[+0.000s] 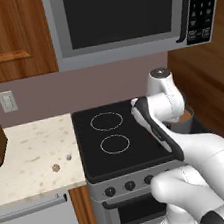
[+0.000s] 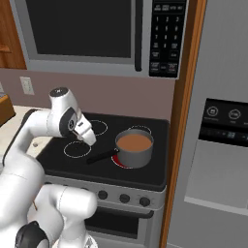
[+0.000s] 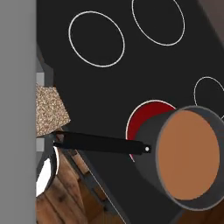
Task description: Pick up the sugar cube(s) and place them in the saucepan with hot chocolate.
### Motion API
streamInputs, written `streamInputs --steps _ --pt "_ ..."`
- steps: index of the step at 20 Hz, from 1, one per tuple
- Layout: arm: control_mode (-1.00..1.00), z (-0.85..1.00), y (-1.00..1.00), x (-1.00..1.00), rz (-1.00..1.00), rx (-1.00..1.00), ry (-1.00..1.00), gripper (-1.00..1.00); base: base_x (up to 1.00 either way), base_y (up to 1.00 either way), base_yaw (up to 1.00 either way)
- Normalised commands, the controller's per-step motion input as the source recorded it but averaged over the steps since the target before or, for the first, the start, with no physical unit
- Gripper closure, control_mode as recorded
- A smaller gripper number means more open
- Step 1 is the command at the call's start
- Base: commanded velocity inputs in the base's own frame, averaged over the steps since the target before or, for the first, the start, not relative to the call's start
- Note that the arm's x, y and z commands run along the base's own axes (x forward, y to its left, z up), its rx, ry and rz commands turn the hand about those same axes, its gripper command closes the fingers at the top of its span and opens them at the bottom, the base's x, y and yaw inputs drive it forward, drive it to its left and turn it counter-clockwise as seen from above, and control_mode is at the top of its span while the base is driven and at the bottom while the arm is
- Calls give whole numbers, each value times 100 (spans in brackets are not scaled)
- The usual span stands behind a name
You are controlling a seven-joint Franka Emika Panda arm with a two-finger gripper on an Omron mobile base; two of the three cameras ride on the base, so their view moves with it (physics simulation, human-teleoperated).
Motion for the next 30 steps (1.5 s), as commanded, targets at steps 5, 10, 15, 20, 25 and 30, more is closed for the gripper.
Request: streamInputs --steps 5,10,15,20,25,30 --pt "-100 10 -96 39 0 -3 3 100 0 0 0" --pt "-100 -1 -87 39 0 -5 8 100 0 0 0" --pt "-100 -22 -36 28 0 -7 0 100 0 0 0" --pt "-100 -35 -21 41 0 -11 0 100 0 0 0" --pt "-100 -27 -15 37 0 -9 0 100 0 0 0" --pt "-100 -28 -39 19 0 -3 1 100 0 0 0"
